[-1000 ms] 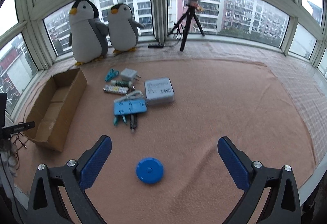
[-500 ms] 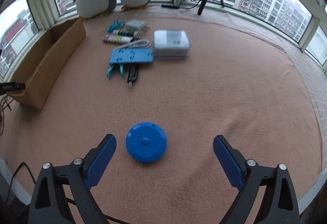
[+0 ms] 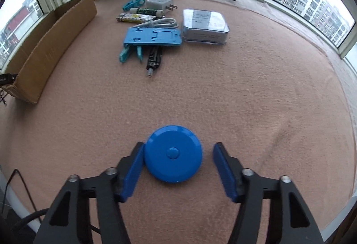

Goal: Organize rigid objects
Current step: 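Grasp the blue round tape measure with the right gripper, then carry the tape measure into the cardboard box and release it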

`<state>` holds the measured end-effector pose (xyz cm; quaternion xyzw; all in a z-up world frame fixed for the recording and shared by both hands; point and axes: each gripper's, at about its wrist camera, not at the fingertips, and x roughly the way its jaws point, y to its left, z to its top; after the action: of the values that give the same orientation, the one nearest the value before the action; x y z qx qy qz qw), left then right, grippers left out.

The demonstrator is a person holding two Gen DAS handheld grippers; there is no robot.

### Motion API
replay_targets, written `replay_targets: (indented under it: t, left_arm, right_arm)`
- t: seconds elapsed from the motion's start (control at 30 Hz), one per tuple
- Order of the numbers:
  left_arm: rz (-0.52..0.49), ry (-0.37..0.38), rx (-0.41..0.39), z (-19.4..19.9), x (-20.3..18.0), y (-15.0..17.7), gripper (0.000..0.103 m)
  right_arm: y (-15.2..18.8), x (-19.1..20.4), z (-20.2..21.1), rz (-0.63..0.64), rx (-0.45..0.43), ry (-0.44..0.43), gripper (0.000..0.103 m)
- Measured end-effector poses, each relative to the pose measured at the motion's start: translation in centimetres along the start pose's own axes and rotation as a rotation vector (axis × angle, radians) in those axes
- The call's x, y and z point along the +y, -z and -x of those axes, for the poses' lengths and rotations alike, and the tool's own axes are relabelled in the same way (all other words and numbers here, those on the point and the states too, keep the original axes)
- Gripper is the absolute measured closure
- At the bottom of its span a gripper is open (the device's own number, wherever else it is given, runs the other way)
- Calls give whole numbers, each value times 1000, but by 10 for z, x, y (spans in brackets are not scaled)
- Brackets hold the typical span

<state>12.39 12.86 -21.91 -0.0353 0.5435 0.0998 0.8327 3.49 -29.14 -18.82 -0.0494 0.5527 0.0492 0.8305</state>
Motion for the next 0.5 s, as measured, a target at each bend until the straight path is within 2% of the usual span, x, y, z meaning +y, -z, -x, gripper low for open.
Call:
replay_targets:
  t: [0.07, 0.5]
  left_arm:
    - [-3, -1, -2, 0, -1, 0, 69]
    - [-8, 2, -13, 2, -3, 3, 71]
  right_arm:
    - [-1, 2, 1, 3, 1, -11, 57]
    - [-4, 2, -1, -10, -7, -17, 57]
